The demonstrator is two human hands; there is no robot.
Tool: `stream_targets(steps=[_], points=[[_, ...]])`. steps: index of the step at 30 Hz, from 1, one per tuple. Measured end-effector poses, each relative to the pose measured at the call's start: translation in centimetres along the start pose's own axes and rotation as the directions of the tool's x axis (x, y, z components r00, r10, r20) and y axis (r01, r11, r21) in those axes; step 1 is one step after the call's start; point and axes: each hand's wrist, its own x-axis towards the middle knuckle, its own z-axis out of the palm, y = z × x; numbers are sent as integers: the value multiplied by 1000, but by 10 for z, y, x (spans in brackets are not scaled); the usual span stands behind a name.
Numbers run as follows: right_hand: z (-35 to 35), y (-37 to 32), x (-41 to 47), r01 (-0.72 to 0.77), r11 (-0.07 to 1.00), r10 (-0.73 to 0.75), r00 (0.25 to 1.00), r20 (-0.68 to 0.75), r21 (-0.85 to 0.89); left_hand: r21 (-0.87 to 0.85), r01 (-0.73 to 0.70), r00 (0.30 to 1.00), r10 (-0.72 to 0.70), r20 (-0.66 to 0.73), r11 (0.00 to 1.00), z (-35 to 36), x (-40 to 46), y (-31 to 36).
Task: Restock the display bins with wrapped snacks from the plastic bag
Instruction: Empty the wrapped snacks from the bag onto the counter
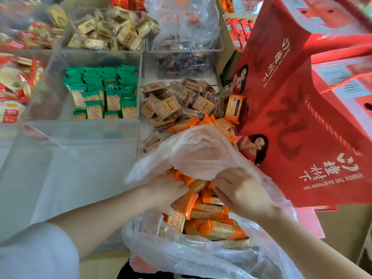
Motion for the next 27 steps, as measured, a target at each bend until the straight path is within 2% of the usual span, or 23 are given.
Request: stream_targets(steps=[2,3,5,7,8,11,13,17,20,23,27], points=[[17,-2,-21,6,994,20,971,236,-111,-77,38,998,-34,47,996,-6,0,12],[24,-3,-27,-44,985,100,933,345,-165,-87,66,997,-63,43,994,-3,0,16],[35,-1,-33,-189,943,295,853,431,-272,-46,130,991,-128,38,990,11,-1,22],[39,0,-33,-295,897,423,792,440,-331,24,190,980,-191,57,981,27,-2,25],[41,1,-33,-316,890,439,787,433,-328,55,210,976,-212,53,976,31,-3,27],[43,0,-30,-291,900,414,805,425,-326,95,251,967,-253,16,963,36,-4,36],[41,-3,-26,-261,901,407,787,463,-347,93,285,958,-287,11,954,37,-3,39],[51,-10,-33,-158,911,335,822,460,-381,-109,352,935,-344,86,930,36,-2,36],[63,-13,-40,-162,916,318,851,417,-367,-293,362,931,-328,161,885,34,-3,27],[68,-14,-43,-195,907,350,842,410,-374,-356,373,925,-316,210,857,29,-8,25],[70,-16,-38,-237,893,392,827,403,-382,-402,357,934,-306,186,843,20,-16,29]])
